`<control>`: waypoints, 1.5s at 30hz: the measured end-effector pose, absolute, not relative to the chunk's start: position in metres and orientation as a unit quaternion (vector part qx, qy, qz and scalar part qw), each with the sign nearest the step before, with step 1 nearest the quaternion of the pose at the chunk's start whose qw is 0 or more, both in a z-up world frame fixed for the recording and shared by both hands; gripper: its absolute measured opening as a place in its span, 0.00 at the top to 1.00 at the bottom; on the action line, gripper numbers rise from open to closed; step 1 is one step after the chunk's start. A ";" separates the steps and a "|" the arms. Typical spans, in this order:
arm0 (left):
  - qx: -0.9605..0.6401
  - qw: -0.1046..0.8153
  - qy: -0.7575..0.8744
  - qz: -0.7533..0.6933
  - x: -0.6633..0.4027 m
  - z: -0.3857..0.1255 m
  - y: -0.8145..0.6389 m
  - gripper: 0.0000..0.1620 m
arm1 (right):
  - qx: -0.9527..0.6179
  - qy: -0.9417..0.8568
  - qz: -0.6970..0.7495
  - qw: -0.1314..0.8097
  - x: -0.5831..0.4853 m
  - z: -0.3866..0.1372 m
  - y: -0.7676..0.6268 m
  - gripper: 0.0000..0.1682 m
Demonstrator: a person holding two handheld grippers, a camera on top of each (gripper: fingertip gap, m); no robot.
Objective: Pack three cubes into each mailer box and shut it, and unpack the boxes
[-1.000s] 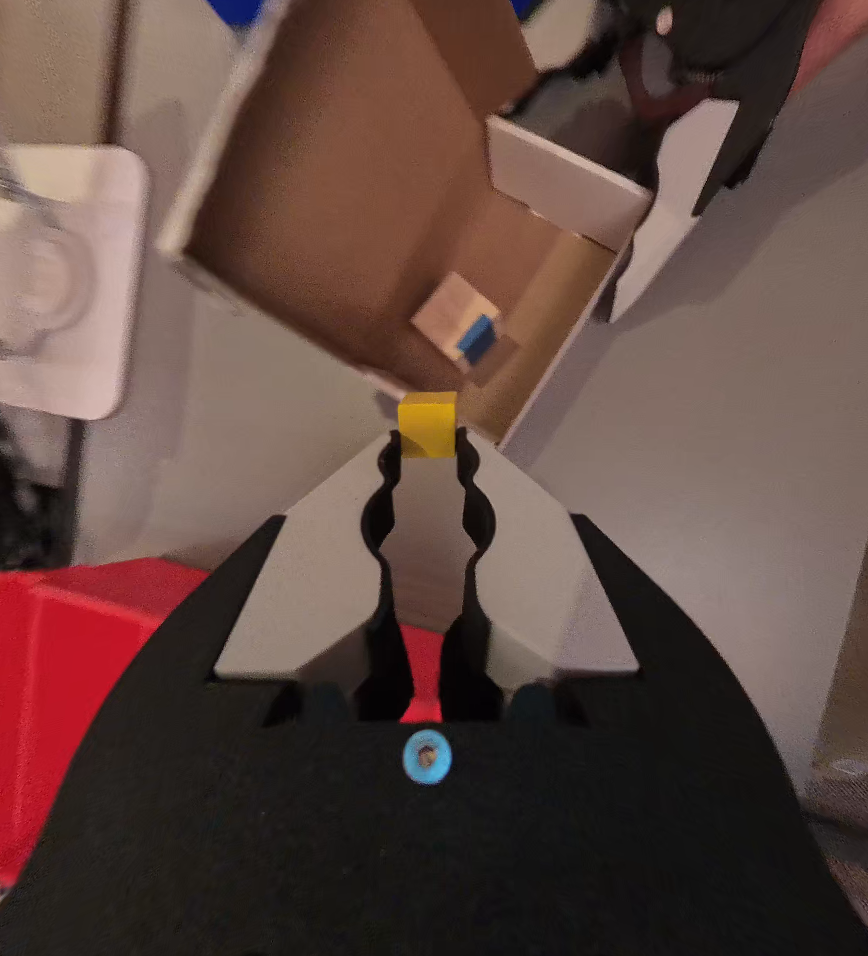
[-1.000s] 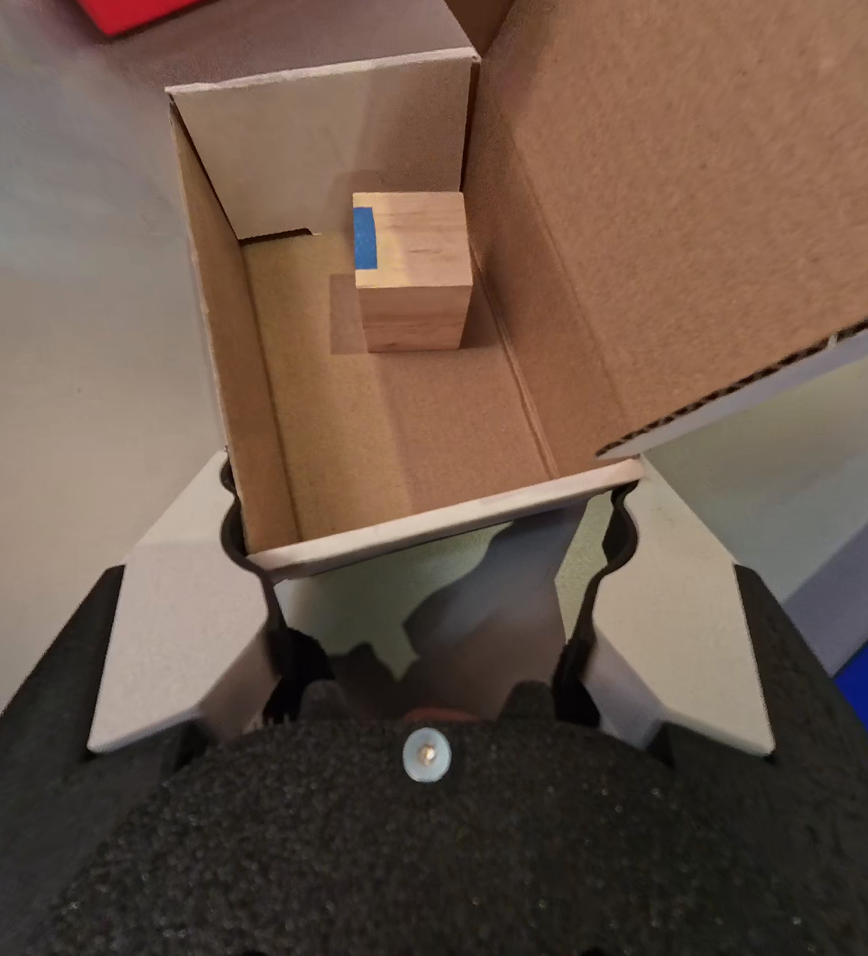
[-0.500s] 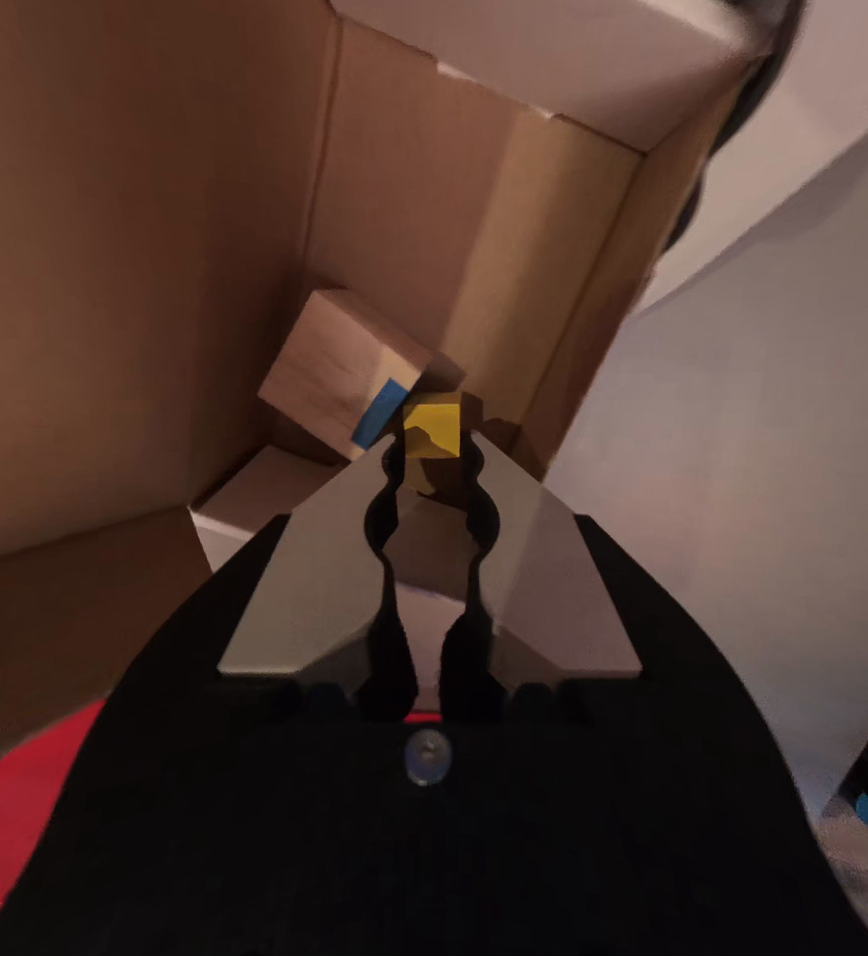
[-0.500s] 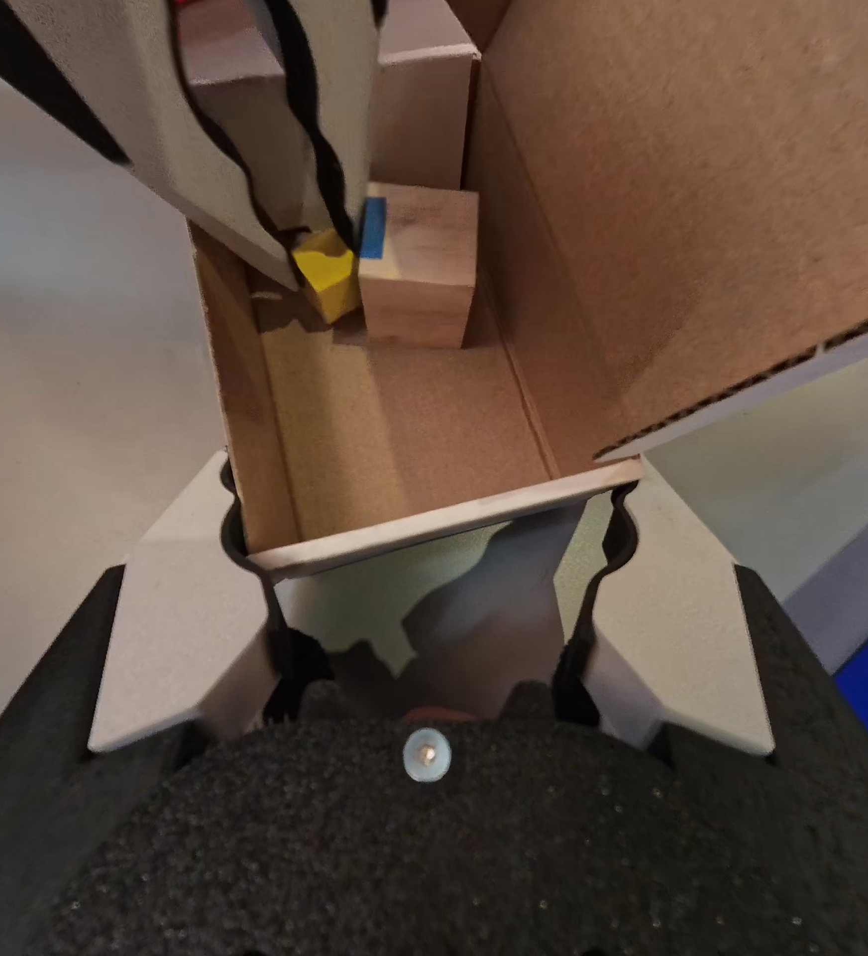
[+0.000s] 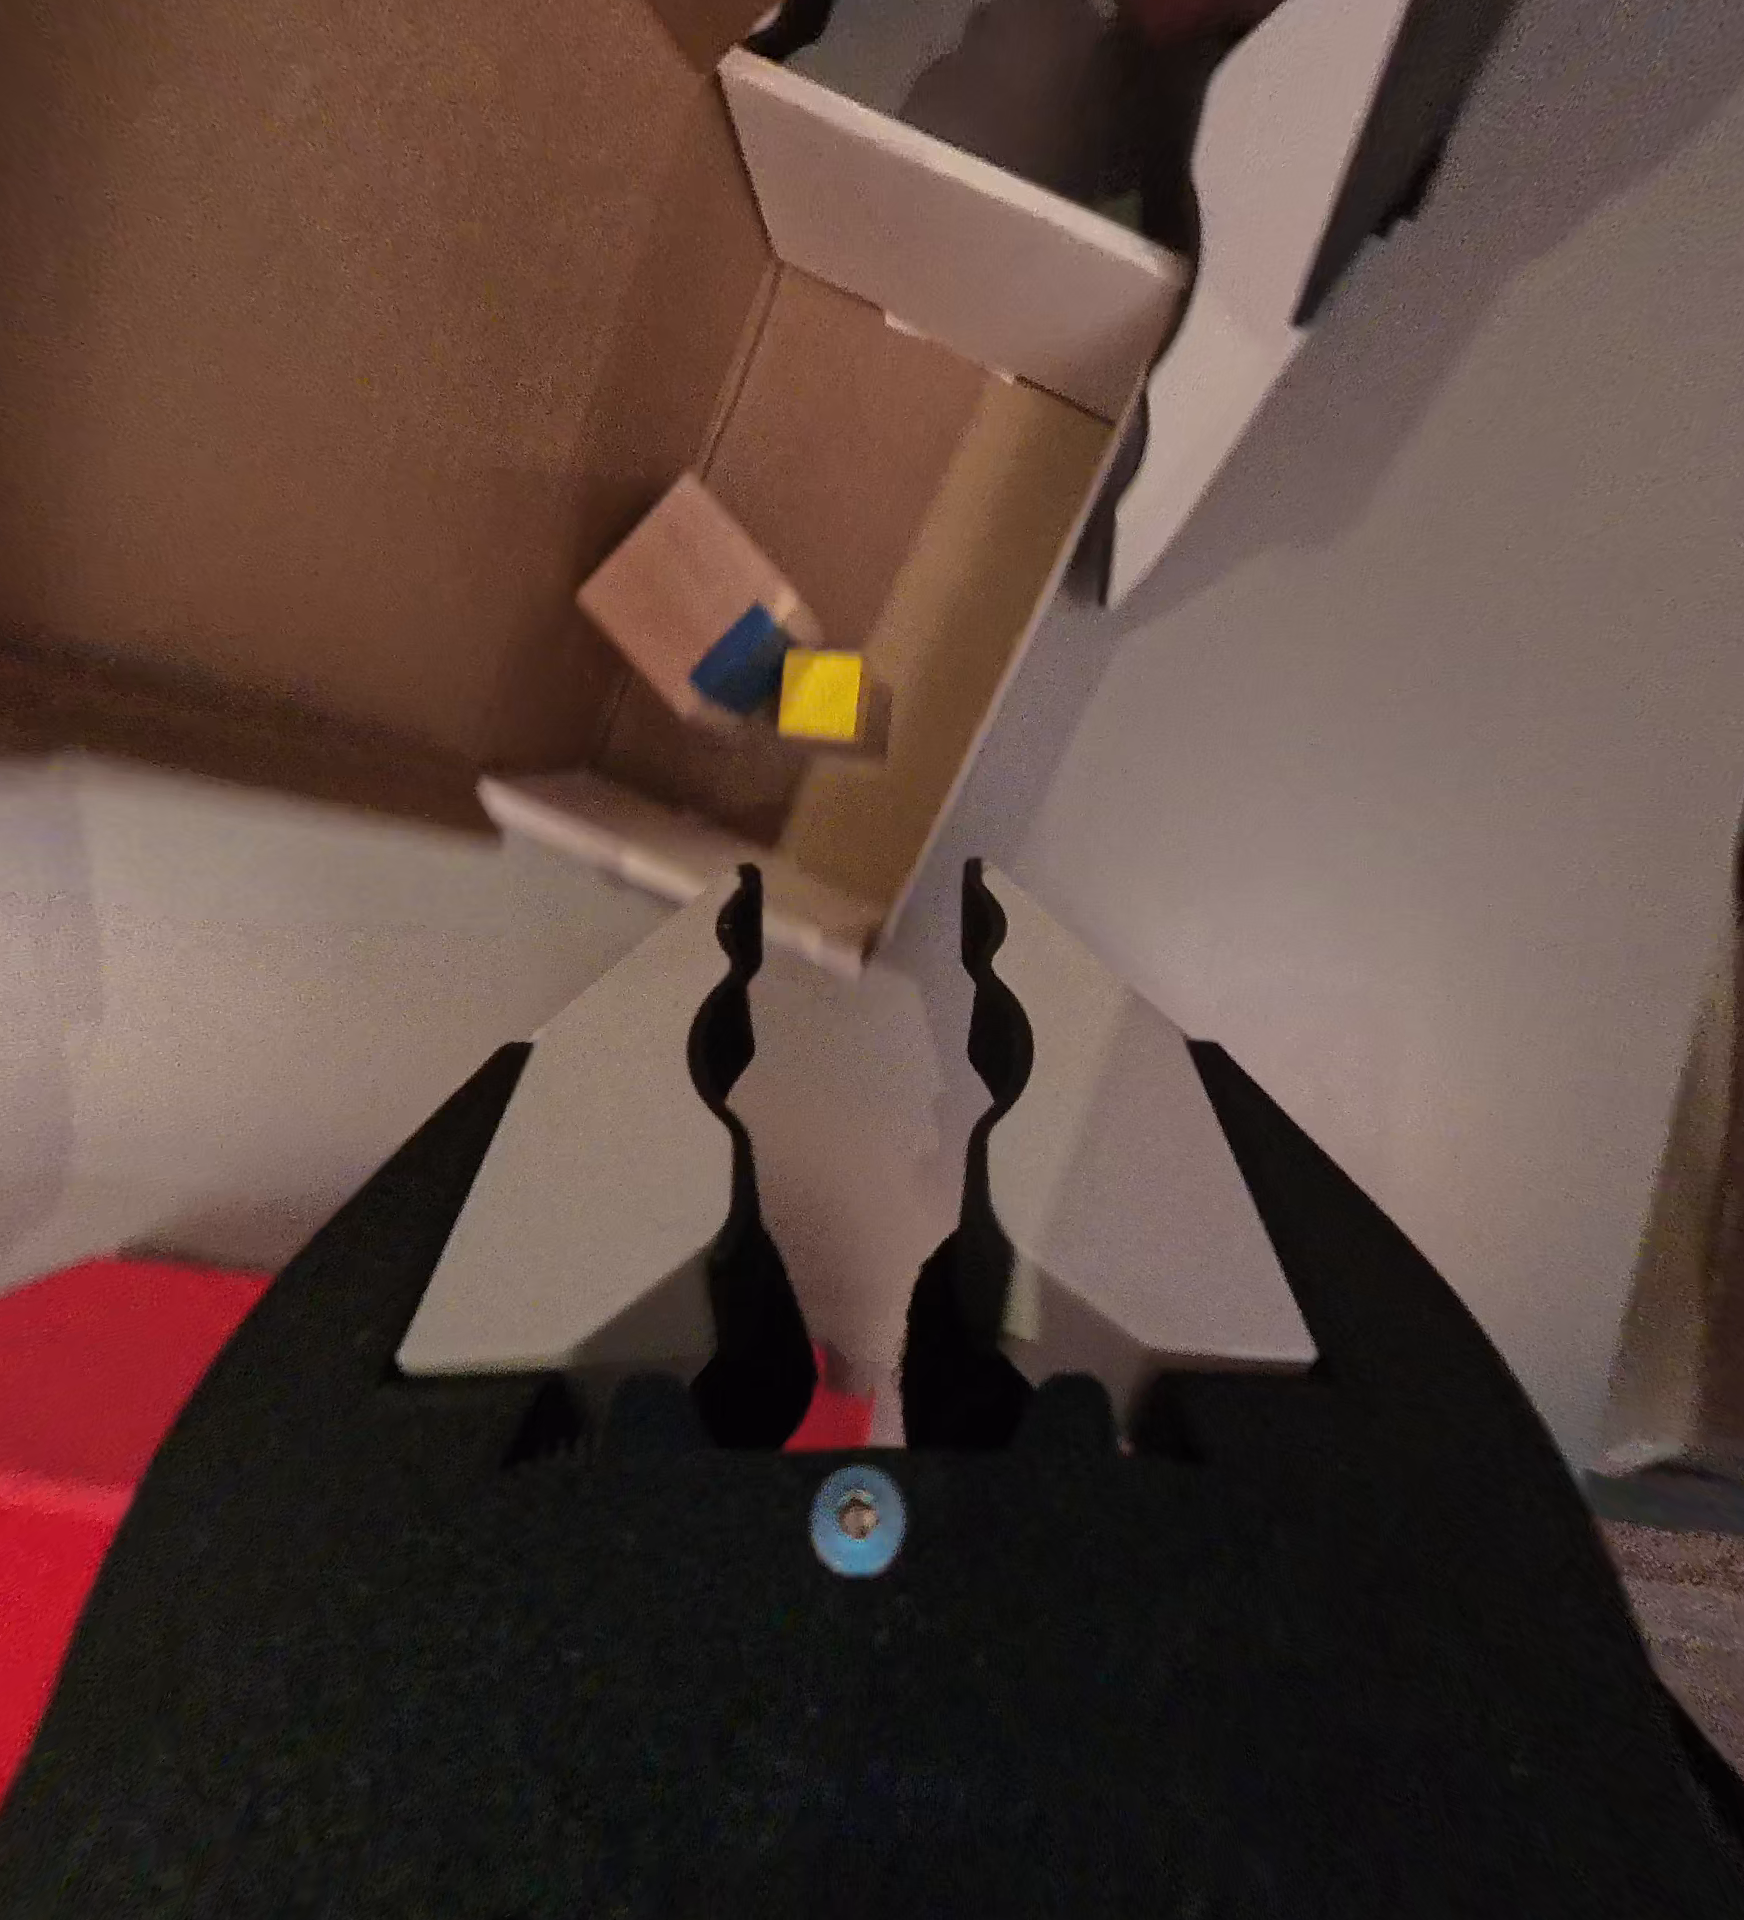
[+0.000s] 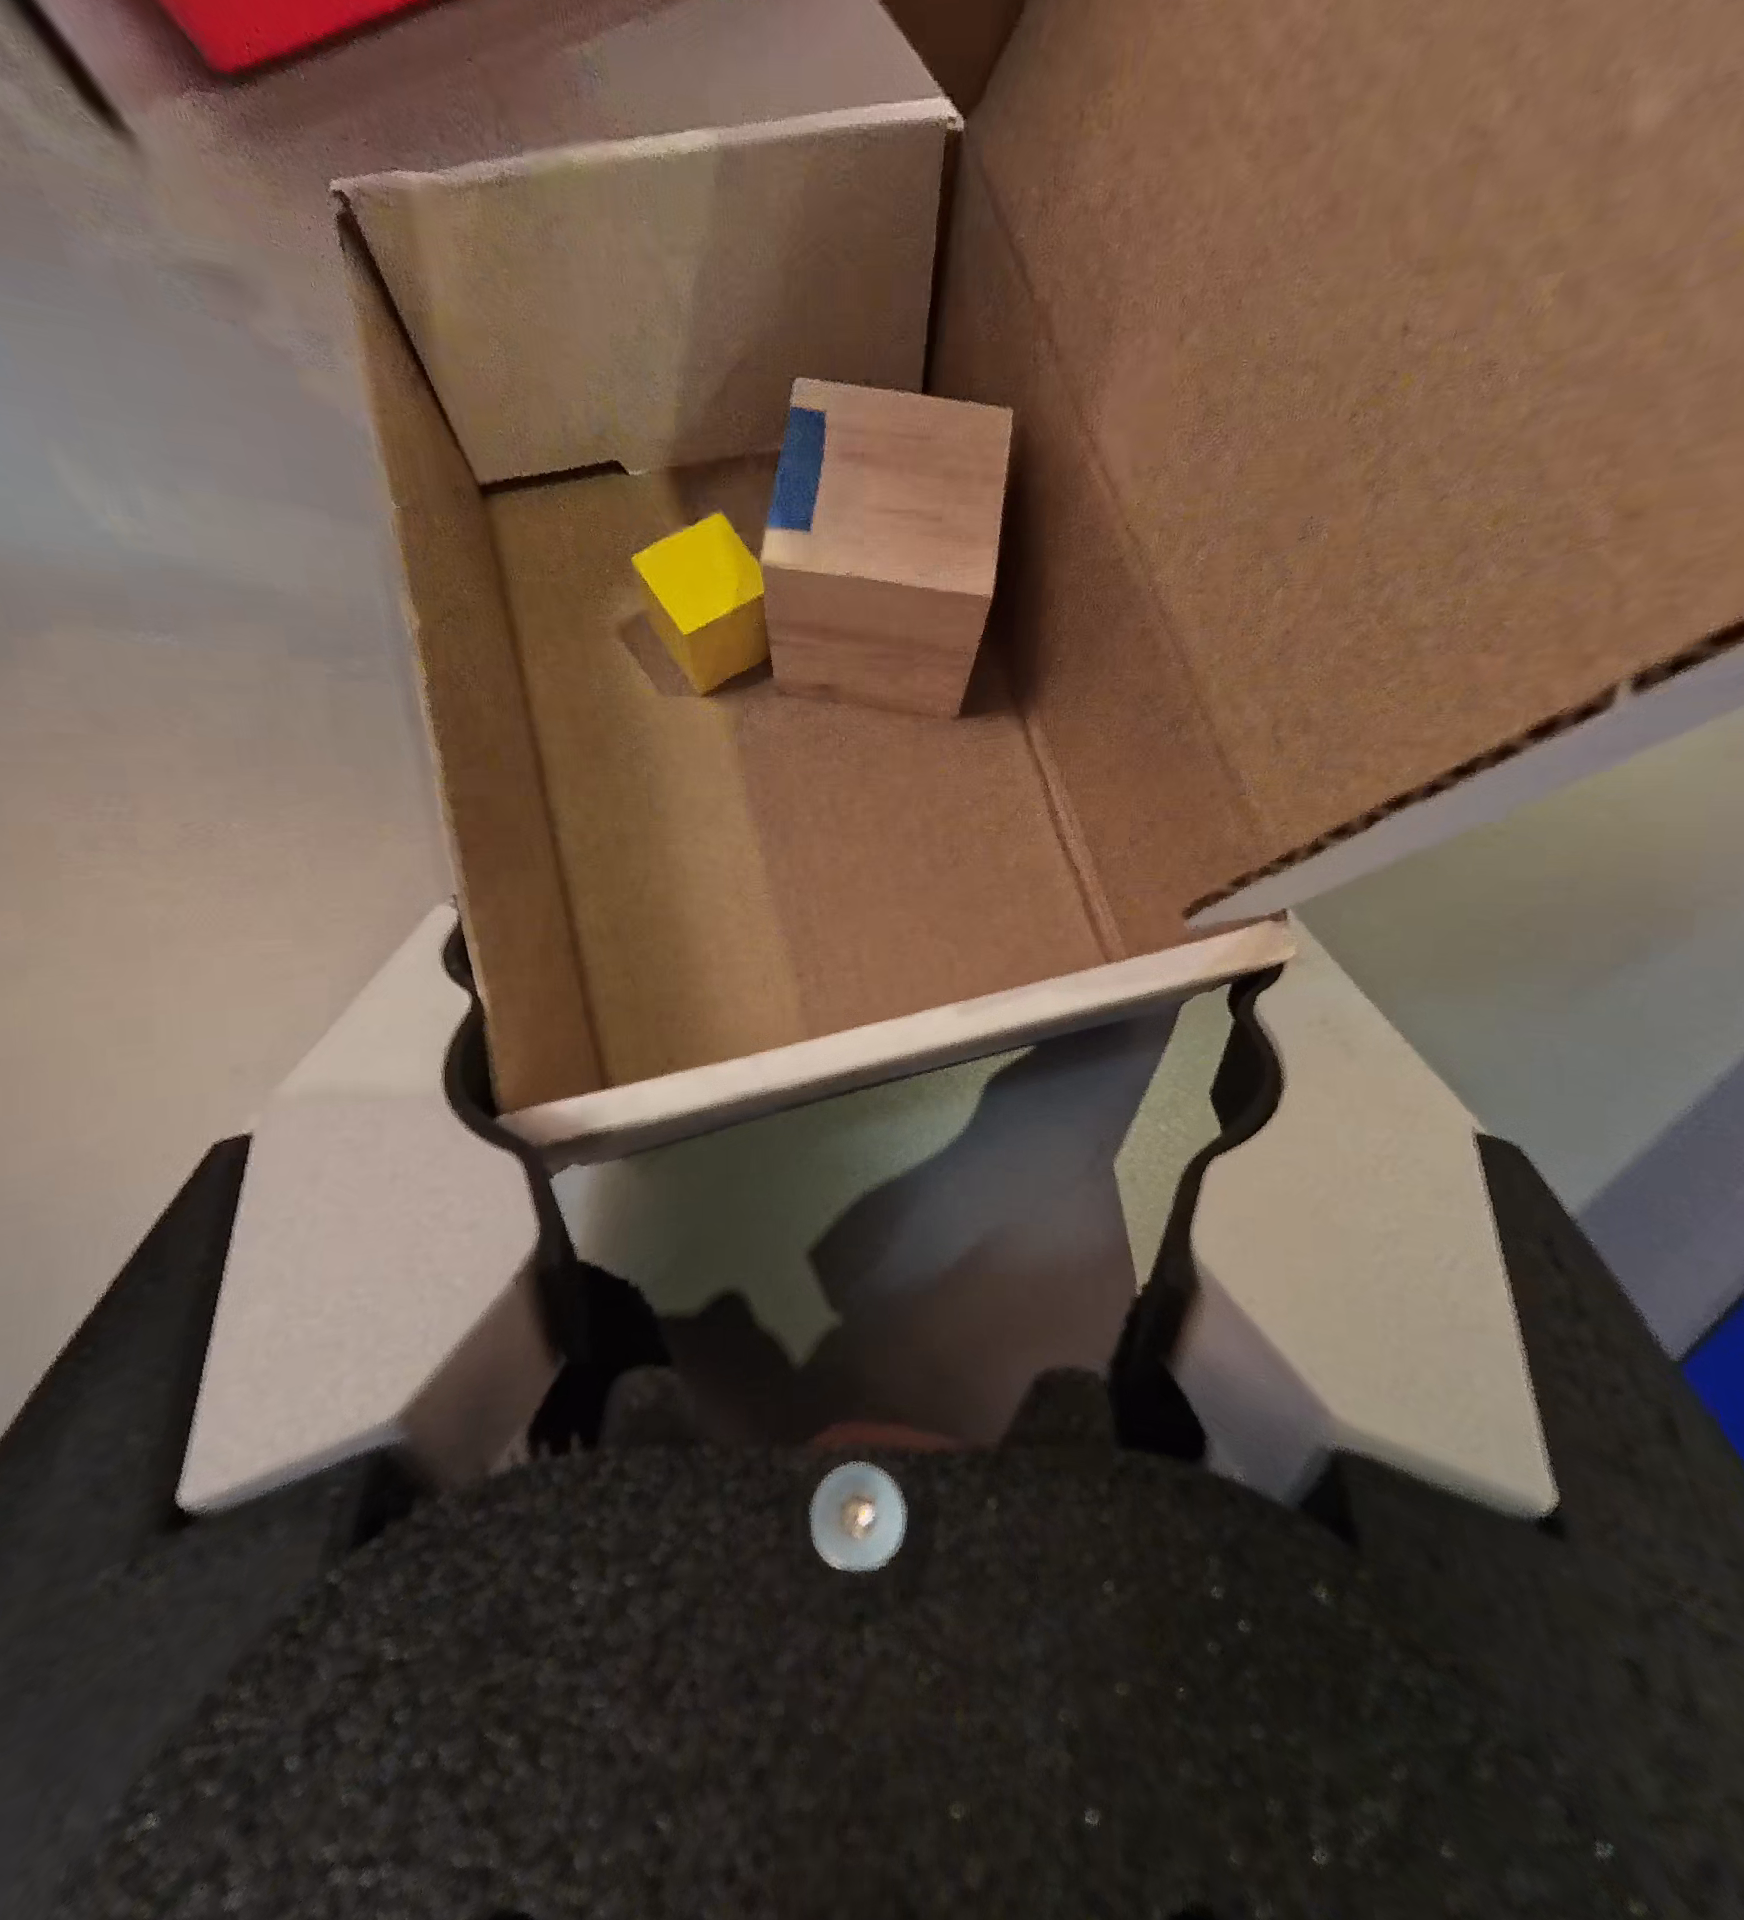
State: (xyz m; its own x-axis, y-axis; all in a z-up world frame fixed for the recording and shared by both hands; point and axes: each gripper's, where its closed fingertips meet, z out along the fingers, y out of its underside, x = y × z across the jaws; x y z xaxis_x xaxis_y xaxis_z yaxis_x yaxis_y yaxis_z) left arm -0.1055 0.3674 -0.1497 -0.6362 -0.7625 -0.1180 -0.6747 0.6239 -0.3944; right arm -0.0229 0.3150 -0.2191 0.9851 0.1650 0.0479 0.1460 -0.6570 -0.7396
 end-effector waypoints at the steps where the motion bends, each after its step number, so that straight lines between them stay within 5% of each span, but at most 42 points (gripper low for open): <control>1: -0.412 0.144 0.884 -0.167 -0.120 -0.138 0.379 0.78 | -0.910 -0.084 0.013 0.406 -0.023 -0.219 0.315 0.18; 5: -0.487 0.162 0.855 -0.072 -0.190 -0.125 0.485 0.76 | -0.910 -0.084 0.012 0.405 -0.023 -0.219 0.315 0.18; 6: -0.516 0.161 0.838 -0.077 -0.200 -0.124 0.504 0.62 | -0.910 -0.084 0.012 0.405 -0.023 -0.219 0.315 0.18; 7: -0.542 0.145 0.823 -0.092 -0.209 -0.123 0.515 0.69 | -0.911 -0.084 0.012 0.404 -0.023 -0.219 0.315 0.18; 9: -0.583 0.091 0.804 -0.071 -0.232 -0.132 0.541 0.59 | -0.911 -0.085 0.011 0.403 -0.023 -0.219 0.315 0.18; 15: -0.572 0.128 0.796 -0.148 -0.228 -0.106 0.557 0.68 | -0.910 -0.082 0.011 0.406 -0.023 -0.219 0.316 0.18; 18: -0.623 0.181 0.758 -0.064 -0.245 -0.096 0.622 0.71 | -0.908 -0.081 0.013 0.410 -0.023 -0.219 0.316 0.18; 29: -0.754 0.020 0.654 0.062 -0.306 -0.199 0.683 0.65 | -0.909 -0.081 0.014 0.409 -0.024 -0.218 0.317 0.18; 33: -0.767 0.015 0.640 0.050 -0.311 -0.212 0.683 0.84 | -0.908 -0.082 0.014 0.410 -0.024 -0.218 0.317 0.18; 39: -0.731 0.140 0.660 -0.097 -0.252 -0.125 0.644 0.85 | -0.908 -0.082 0.015 0.411 -0.024 -0.218 0.317 0.18; 45: -0.487 0.239 0.818 -0.194 -0.163 -0.045 0.481 0.85 | -0.907 -0.086 0.014 0.412 -0.024 -0.218 0.317 0.18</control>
